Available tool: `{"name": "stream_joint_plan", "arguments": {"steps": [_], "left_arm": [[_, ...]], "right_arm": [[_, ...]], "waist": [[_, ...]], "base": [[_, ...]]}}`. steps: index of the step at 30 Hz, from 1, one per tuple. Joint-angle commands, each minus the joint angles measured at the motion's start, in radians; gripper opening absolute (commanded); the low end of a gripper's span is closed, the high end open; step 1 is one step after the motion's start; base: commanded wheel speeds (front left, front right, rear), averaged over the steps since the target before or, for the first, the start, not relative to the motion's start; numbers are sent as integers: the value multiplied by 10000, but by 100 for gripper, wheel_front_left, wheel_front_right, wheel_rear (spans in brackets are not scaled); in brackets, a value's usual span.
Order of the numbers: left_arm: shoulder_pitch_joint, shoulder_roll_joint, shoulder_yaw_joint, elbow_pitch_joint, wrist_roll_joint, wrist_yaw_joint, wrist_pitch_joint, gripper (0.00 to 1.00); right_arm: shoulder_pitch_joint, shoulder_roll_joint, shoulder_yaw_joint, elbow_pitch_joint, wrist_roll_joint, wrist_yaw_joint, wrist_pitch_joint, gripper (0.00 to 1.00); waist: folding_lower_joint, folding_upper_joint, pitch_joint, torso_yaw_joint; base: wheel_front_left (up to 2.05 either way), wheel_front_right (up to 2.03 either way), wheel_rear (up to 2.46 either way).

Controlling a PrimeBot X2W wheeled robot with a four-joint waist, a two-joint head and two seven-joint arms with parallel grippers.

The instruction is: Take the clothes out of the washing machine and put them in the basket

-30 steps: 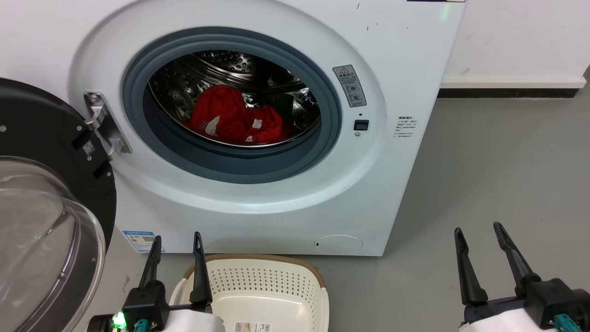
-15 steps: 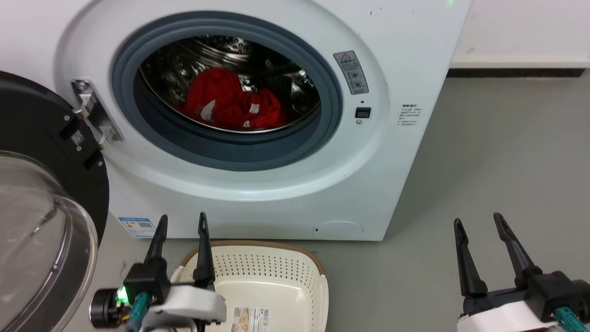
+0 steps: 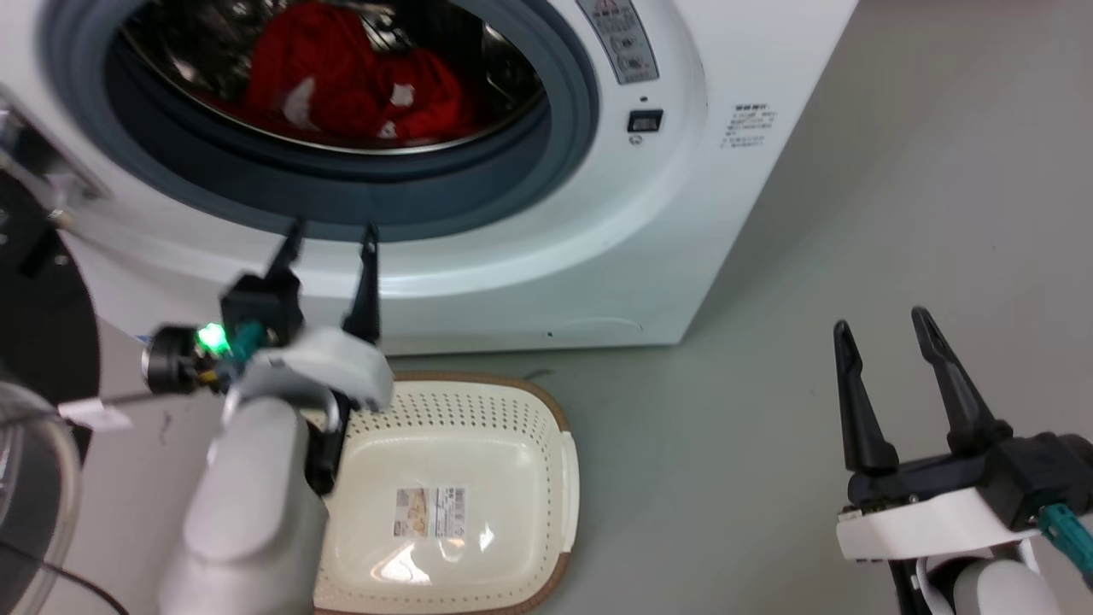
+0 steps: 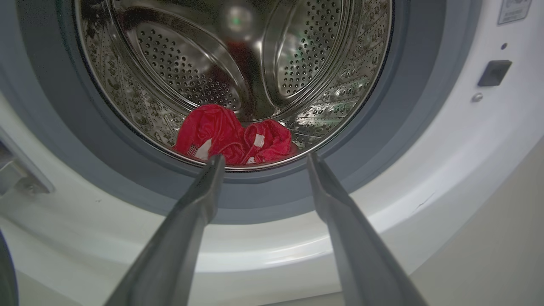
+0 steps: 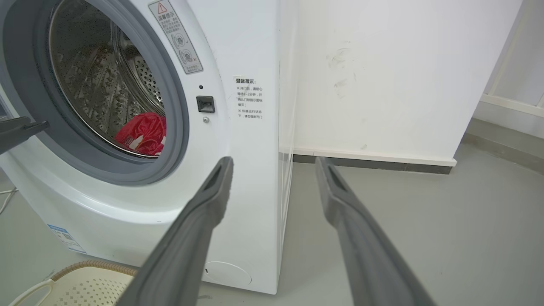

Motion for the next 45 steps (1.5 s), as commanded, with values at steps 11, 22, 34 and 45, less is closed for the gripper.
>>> {"name": "stream_joint_plan", "arguments": {"steps": [11, 22, 34, 45], "left_arm": [[-5106, 1322, -331, 3543, 434, -467, 498, 100], [-8877, 2250, -972, 5726, 268, -786, 2690, 100], [-11097, 2774, -2360, 6602, -1049, -793, 5703, 100], [-11516, 3277, -3540, 6648, -1511, -795, 6979, 100]], "right_arm": [[-1402, 36, 19, -279, 573, -7, -25, 100], [-2147, 34, 87, -373, 1225, -7, -25, 100], [-2504, 34, 192, -384, 1900, -7, -25, 100], [-2562, 33, 222, -396, 2176, -7, -25, 100]], "waist": [[-3, 0, 2776, -1273], [-3, 0, 4099, -2058], [-3, 0, 5006, -2638], [-3, 0, 5516, -2774]], "base": [[0, 0, 0], [0, 0, 0], [0, 0, 0], [0, 0, 0]]}}
